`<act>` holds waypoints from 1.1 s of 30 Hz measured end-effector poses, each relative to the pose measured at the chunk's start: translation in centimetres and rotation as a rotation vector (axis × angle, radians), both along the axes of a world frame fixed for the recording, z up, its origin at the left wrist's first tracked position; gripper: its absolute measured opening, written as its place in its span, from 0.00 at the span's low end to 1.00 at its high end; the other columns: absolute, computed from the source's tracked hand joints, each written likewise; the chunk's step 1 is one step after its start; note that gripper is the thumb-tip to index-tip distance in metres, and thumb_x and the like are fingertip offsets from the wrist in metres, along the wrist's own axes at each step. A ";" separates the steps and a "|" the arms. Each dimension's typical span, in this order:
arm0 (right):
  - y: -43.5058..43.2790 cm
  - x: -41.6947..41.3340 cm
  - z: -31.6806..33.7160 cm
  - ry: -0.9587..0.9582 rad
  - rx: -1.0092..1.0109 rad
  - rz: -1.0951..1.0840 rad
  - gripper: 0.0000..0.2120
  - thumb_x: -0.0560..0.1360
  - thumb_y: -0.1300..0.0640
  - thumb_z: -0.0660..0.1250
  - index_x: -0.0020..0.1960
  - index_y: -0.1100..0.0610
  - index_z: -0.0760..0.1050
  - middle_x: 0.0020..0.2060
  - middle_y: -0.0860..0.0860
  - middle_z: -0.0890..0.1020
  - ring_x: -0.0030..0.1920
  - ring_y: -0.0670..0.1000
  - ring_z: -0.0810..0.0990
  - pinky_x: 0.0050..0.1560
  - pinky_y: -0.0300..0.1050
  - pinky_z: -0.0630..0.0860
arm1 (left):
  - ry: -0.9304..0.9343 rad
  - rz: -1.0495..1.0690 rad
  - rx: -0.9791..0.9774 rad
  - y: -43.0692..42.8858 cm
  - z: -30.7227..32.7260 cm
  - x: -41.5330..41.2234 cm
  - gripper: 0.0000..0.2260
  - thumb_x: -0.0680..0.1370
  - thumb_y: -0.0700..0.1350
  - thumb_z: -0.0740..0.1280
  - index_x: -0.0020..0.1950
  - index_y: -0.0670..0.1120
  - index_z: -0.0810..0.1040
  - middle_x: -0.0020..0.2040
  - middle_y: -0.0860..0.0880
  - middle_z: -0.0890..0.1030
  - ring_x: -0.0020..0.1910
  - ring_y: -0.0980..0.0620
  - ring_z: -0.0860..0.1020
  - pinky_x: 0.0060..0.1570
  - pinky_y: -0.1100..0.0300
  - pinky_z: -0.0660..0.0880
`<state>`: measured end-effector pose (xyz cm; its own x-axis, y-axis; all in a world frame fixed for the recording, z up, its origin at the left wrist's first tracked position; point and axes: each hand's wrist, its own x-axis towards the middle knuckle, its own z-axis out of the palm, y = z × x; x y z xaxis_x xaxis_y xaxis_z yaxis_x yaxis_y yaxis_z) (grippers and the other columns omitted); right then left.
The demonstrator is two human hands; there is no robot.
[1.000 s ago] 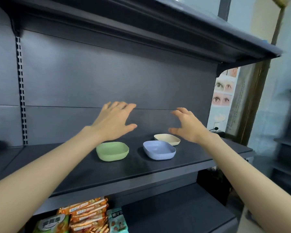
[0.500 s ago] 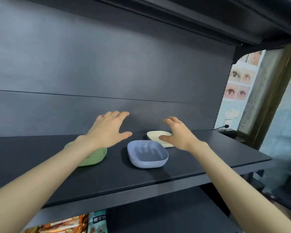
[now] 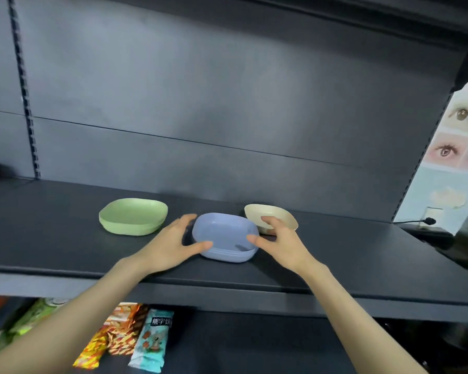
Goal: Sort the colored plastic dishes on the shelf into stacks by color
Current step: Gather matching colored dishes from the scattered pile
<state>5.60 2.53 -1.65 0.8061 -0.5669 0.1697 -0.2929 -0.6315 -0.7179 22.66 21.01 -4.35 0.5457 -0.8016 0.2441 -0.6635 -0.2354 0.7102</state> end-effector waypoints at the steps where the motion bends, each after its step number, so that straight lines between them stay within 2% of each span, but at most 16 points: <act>1: -0.1 -0.1 -0.4 -0.031 0.024 0.014 0.33 0.74 0.48 0.70 0.73 0.56 0.61 0.66 0.47 0.70 0.63 0.47 0.72 0.60 0.36 0.69 | 0.051 0.008 -0.014 -0.1 -0.2 -0.2 0.48 0.62 0.70 0.69 0.74 0.48 0.60 0.66 0.56 0.71 0.63 0.57 0.71 0.61 0.64 0.67; 3: 0.0 -0.3 -1.2 -0.094 0.069 0.034 0.29 0.74 0.49 0.70 0.71 0.55 0.65 0.60 0.43 0.72 0.59 0.44 0.73 0.50 0.29 0.71 | 0.125 0.025 -0.036 -0.3 -0.5 -0.6 0.44 0.61 0.66 0.72 0.72 0.52 0.61 0.60 0.63 0.72 0.58 0.64 0.73 0.56 0.70 0.66; 5: -0.3 -0.3 -2.1 -0.147 0.114 0.040 0.25 0.74 0.47 0.70 0.68 0.52 0.68 0.60 0.41 0.75 0.59 0.44 0.75 0.47 0.28 0.71 | 0.146 0.015 -0.040 -0.5 -0.8 -1.0 0.44 0.57 0.70 0.72 0.67 0.57 0.62 0.58 0.68 0.72 0.57 0.69 0.72 0.55 0.72 0.67; 6: -0.3 -0.3 -2.3 -0.164 0.141 0.046 0.25 0.73 0.46 0.70 0.67 0.51 0.69 0.60 0.42 0.76 0.59 0.44 0.76 0.48 0.29 0.72 | 0.155 0.016 -0.030 -0.7 -0.9 -1.0 0.43 0.57 0.69 0.73 0.67 0.57 0.62 0.58 0.67 0.73 0.59 0.67 0.72 0.56 0.71 0.67; 9: -0.7 -0.1 -3.0 -0.185 0.222 0.068 0.24 0.73 0.44 0.69 0.66 0.48 0.70 0.61 0.41 0.77 0.59 0.42 0.76 0.50 0.31 0.71 | 0.177 0.029 0.003 -0.8 -1.1 -0.7 0.39 0.66 0.57 0.76 0.72 0.52 0.61 0.61 0.60 0.73 0.62 0.60 0.71 0.61 0.65 0.66; 12: -0.7 0.0 -3.0 -0.159 0.230 0.125 0.19 0.72 0.45 0.70 0.60 0.38 0.69 0.57 0.36 0.78 0.58 0.38 0.76 0.50 0.31 0.72 | 0.190 0.025 0.018 -0.9 -1.5 -0.4 0.38 0.67 0.55 0.76 0.73 0.51 0.61 0.62 0.59 0.73 0.64 0.59 0.70 0.63 0.65 0.65; 15: -0.7 0.1 -3.1 -0.134 0.220 0.164 0.20 0.70 0.44 0.72 0.58 0.33 0.68 0.54 0.33 0.78 0.56 0.34 0.76 0.52 0.31 0.72 | 0.191 0.021 0.011 -0.9 -1.4 -0.4 0.36 0.69 0.53 0.75 0.72 0.52 0.62 0.61 0.61 0.72 0.62 0.61 0.70 0.60 0.69 0.64; 17: -0.9 -0.1 -3.1 -0.143 0.225 0.188 0.25 0.69 0.44 0.73 0.62 0.35 0.68 0.56 0.34 0.78 0.58 0.35 0.76 0.56 0.34 0.72 | 0.185 0.003 0.010 -0.9 -1.3 -0.3 0.36 0.68 0.53 0.76 0.72 0.52 0.63 0.61 0.61 0.73 0.63 0.61 0.71 0.62 0.67 0.66; 21: -1.1 -0.4 -3.2 -0.123 0.186 0.252 0.33 0.66 0.45 0.76 0.67 0.38 0.67 0.59 0.34 0.78 0.60 0.36 0.74 0.60 0.37 0.71 | 0.200 -0.017 -0.033 -0.3 -1.4 -0.2 0.42 0.61 0.59 0.77 0.71 0.51 0.66 0.62 0.60 0.75 0.63 0.62 0.73 0.64 0.65 0.67; 24: -0.9 -0.3 -3.0 -0.152 0.186 0.302 0.33 0.64 0.46 0.77 0.66 0.38 0.69 0.59 0.36 0.78 0.61 0.39 0.75 0.63 0.43 0.72 | 0.249 -0.020 -0.125 0.0 -1.2 -0.7 0.30 0.66 0.45 0.79 0.65 0.53 0.70 0.59 0.58 0.78 0.58 0.64 0.77 0.61 0.66 0.72; 26: -0.4 0.0 -2.6 -0.225 0.251 0.305 0.33 0.62 0.48 0.78 0.64 0.39 0.70 0.58 0.38 0.79 0.61 0.42 0.76 0.61 0.46 0.75 | 0.292 -0.006 -0.220 0.6 -0.7 -1.3 0.27 0.68 0.39 0.77 0.62 0.53 0.71 0.57 0.57 0.79 0.56 0.65 0.77 0.54 0.69 0.74; 29: 1.2 1.1 -1.4 -0.321 0.267 0.314 0.31 0.66 0.52 0.78 0.65 0.42 0.70 0.58 0.39 0.79 0.61 0.41 0.76 0.59 0.41 0.75 | 0.327 0.030 -0.383 2.2 0.3 -1.8 0.26 0.70 0.38 0.74 0.63 0.53 0.71 0.58 0.56 0.79 0.57 0.61 0.78 0.48 0.72 0.74; 31: 3.1 2.3 -0.2 -0.389 0.295 0.333 0.28 0.69 0.58 0.76 0.63 0.42 0.69 0.58 0.39 0.79 0.60 0.37 0.76 0.54 0.33 0.75 | 0.382 0.051 -0.501 3.7 1.3 -1.9 0.26 0.72 0.37 0.72 0.66 0.52 0.69 0.57 0.58 0.79 0.56 0.60 0.79 0.50 0.69 0.75; 33: 5.3 3.6 1.0 -0.475 0.342 0.358 0.28 0.70 0.62 0.73 0.63 0.44 0.68 0.59 0.39 0.77 0.56 0.32 0.76 0.48 0.27 0.74 | 0.415 0.055 -0.578 5.5 2.4 -1.7 0.28 0.73 0.39 0.72 0.69 0.52 0.67 0.57 0.60 0.79 0.56 0.59 0.79 0.56 0.63 0.76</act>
